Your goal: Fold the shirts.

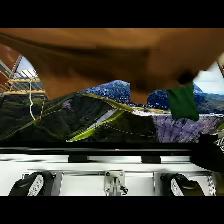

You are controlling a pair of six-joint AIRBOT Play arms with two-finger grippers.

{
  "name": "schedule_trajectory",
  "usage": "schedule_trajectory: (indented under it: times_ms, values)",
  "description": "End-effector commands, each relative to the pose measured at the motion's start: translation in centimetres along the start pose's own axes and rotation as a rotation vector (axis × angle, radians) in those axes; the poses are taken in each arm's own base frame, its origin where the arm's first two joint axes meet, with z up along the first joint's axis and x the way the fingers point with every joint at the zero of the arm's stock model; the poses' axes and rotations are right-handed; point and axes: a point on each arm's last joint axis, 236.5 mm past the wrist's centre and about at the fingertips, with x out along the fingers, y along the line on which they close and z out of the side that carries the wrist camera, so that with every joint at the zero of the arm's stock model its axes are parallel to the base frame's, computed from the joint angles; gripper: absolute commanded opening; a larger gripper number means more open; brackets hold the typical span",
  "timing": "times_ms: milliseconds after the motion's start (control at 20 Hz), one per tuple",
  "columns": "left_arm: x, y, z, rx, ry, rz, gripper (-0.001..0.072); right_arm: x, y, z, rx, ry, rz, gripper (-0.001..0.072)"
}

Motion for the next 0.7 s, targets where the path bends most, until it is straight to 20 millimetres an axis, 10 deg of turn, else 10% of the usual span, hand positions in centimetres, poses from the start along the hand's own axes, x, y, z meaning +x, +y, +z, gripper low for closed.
schedule_trajectory:
  times_ms: [0, 200, 350, 650]
  values:
    - [-4.8, -1.7, 3.1, 0.084, -0.087, 0.076, 0.0029, -5.2, 0.6, 1.7, -0.016, -0.022, -0.047, 0.0064]
    - [-4.9, 1.3, -2.5, 0.07, 0.145, 0.181, 0.0029, -4.6, -0.7, -2.6, 0.005, 0.157, -0.089, 0.0064]
    - [-2.6, 3.4, -8.8, 0.001, 0.309, 0.179, 0.0029, -1.9, -1.2, -10.6, 0.108, 0.467, -0.07, 0.0063]
    - [3.4, 9.3, -30.9, -0.213, 0.782, 0.143, 0.0029, 7.1, -1.9, -30.2, 0.375, 1.018, 0.011, 0.0064]
